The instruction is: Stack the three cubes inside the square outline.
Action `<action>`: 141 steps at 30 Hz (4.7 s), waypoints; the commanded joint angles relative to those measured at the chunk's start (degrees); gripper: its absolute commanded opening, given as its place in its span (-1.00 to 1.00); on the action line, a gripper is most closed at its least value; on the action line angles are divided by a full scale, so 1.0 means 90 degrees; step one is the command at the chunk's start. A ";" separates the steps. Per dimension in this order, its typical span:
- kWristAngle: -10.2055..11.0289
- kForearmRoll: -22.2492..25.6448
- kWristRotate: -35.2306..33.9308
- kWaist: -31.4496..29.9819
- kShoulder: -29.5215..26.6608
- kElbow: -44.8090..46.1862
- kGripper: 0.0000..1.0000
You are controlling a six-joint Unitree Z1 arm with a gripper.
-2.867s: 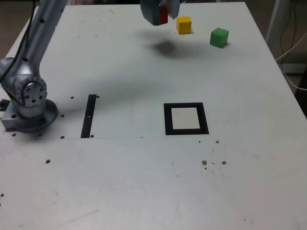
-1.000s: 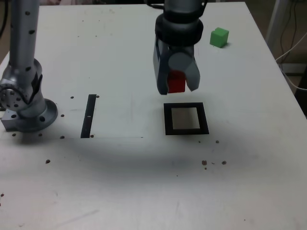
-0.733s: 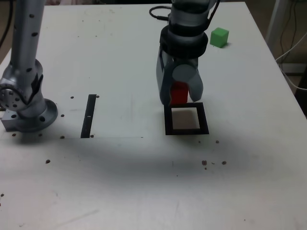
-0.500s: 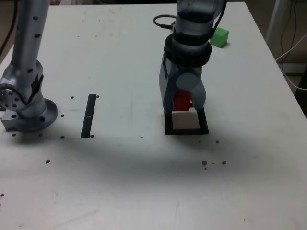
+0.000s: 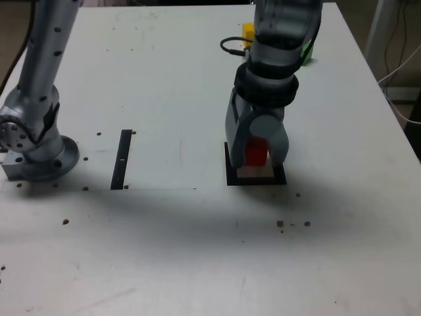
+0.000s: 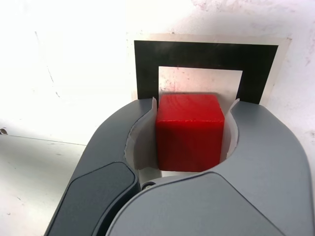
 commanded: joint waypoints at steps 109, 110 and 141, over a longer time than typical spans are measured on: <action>0.0864 0.2382 0.4245 0.4903 0.1947 -0.5093 0.99; 0.0866 0.2445 0.4344 0.4965 0.2040 -0.5253 0.99; 0.0684 0.2808 0.5030 0.5379 0.3577 -0.7508 0.88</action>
